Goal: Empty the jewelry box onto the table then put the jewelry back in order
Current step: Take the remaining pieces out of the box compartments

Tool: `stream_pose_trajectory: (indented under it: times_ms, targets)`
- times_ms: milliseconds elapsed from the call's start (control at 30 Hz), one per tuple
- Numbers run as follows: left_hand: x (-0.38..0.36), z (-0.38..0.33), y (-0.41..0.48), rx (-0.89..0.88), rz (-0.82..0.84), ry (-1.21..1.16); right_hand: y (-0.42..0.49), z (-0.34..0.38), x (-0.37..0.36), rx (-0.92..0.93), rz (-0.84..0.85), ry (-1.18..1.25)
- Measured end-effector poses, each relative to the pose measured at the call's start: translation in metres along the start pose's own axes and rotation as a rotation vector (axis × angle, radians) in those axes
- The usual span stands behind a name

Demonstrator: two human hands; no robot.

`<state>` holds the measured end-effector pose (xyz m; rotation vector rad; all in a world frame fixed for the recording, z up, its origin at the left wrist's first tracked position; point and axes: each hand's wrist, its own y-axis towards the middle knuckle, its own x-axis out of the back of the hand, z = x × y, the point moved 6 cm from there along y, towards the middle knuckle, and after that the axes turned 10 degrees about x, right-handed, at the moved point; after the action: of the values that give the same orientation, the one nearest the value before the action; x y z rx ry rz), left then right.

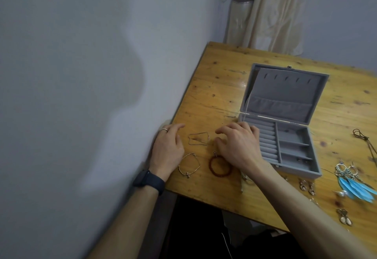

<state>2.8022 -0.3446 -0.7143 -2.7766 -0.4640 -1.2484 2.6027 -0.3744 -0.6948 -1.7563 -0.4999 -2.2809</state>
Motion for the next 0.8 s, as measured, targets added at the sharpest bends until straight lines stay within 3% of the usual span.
stream_pose_trajectory:
  times_ms: [233, 500, 633, 733, 800]
  targets:
    - [-0.010, 0.004, 0.000, -0.062, 0.077, 0.190, 0.026, 0.014, -0.007, -0.005, 0.026, -0.073]
    - [-0.017, 0.013, -0.007, -0.051, 0.021, 0.152, 0.025, 0.027, -0.018, -0.023, -0.043, -0.131]
    - [-0.016, 0.011, -0.007, -0.061, 0.005, 0.155, 0.024, 0.038, -0.022, 0.020, -0.001, -0.246]
    - [-0.015, 0.012, -0.008, -0.034, 0.033, 0.137, 0.028, 0.040, -0.022, 0.026, 0.075, -0.161]
    - [-0.011, 0.009, -0.005, 0.021, 0.083, 0.056, 0.029, 0.034, -0.017, -0.007, 0.109, 0.044]
